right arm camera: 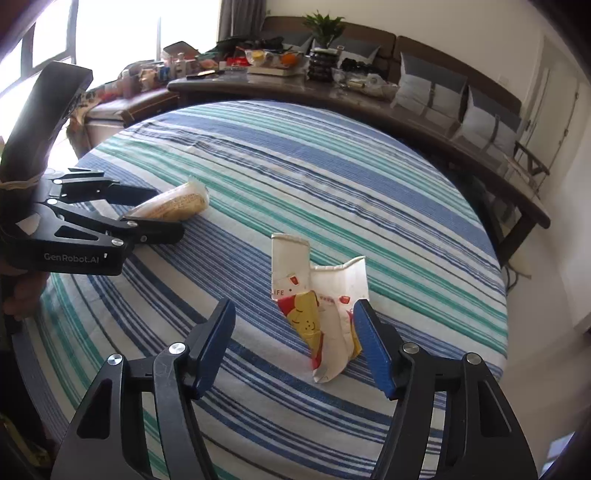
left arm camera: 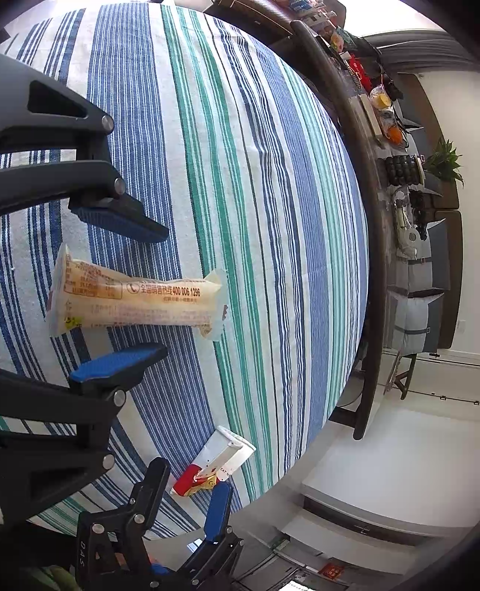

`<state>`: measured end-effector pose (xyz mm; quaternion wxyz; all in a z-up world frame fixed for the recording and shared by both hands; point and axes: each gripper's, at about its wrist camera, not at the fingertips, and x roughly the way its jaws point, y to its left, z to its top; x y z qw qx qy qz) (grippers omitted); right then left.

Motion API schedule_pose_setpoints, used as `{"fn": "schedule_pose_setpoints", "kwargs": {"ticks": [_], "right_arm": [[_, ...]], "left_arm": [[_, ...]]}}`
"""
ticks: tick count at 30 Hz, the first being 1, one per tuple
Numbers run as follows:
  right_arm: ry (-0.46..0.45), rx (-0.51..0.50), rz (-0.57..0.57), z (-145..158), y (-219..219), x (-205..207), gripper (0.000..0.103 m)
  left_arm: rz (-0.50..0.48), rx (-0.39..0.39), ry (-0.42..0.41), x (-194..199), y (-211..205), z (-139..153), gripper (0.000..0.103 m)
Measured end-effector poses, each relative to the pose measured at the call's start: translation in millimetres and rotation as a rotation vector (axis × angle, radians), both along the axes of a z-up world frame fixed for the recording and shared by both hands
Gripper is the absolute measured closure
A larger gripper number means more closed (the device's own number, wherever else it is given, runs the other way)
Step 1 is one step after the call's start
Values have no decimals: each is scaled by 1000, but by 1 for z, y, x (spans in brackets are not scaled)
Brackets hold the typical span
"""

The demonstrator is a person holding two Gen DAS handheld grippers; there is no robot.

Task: Collect trash
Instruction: 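Lift the bread wrapper with the left tool while the right tool grasps the white-red paper cup, then carry the bread wrapper and paper cup over the blue wastebasket with both tools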

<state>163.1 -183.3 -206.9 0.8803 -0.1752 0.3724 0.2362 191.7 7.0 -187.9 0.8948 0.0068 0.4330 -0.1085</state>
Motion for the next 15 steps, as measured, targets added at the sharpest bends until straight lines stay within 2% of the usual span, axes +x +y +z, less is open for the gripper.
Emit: {"fn": "schedule_pose_setpoints", "kwargs": {"ticks": [3, 4, 5, 6, 7, 10, 12, 15], "right_arm": [[-8, 15, -25, 1, -3, 4, 36], [-5, 28, -27, 2, -4, 4, 41], [4, 34, -25, 2, -5, 5, 58], [20, 34, -20, 1, -5, 7, 72], [29, 32, -23, 0, -5, 7, 79], [32, 81, -43, 7, -11, 6, 80], [23, 123, -57, 15, -18, 4, 96], [31, 178, -76, 22, -27, 5, 95]], "left_arm": [[-2, -4, 0, -1, 0, 0, 46], [-1, -6, -1, -1, 0, 0, 50], [1, -7, -3, -2, 0, 0, 65], [3, -5, -4, -2, 0, 0, 72], [3, -8, -4, -2, 0, 0, 84], [13, -15, -10, -3, 0, 2, 85], [13, -3, -26, -4, -2, 5, 85], [12, 6, -43, -5, -5, 8, 85]]}}
